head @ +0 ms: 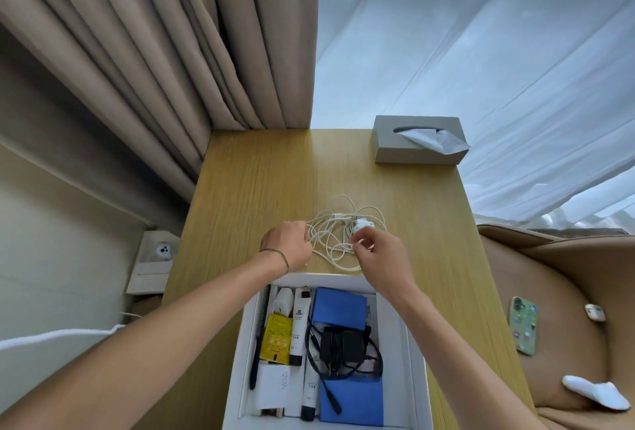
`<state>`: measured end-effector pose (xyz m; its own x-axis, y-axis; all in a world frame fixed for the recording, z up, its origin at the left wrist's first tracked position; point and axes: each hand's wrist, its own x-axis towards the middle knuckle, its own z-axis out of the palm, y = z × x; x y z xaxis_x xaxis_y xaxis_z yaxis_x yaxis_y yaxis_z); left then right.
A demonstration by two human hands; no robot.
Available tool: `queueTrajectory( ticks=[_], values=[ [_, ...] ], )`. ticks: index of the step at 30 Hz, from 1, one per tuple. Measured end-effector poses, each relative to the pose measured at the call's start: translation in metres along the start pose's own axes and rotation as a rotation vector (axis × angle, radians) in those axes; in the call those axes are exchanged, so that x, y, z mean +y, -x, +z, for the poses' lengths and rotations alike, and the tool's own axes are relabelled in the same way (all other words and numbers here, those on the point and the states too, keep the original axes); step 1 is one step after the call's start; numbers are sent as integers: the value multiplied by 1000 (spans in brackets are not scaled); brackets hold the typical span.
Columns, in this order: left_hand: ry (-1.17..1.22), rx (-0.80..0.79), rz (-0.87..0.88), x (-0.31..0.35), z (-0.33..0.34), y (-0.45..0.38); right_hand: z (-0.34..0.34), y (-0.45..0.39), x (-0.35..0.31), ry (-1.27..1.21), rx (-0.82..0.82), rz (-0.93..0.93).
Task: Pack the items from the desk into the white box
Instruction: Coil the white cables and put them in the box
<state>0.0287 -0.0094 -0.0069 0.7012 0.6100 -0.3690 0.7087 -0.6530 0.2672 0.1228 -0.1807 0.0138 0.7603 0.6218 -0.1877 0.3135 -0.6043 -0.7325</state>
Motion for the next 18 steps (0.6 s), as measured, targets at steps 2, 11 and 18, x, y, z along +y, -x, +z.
queueTrajectory(
  ticks=[2,11,18],
  values=[
    [-23,-33,-32,1,9,-19,-1,-7,3,22,-38,4],
    [-19,-135,-86,8,46,-61,-5,-20,28,-72,-99,9],
    [332,-134,8,18,29,-40,-6,-26,33,-115,-75,-4]
  ],
)
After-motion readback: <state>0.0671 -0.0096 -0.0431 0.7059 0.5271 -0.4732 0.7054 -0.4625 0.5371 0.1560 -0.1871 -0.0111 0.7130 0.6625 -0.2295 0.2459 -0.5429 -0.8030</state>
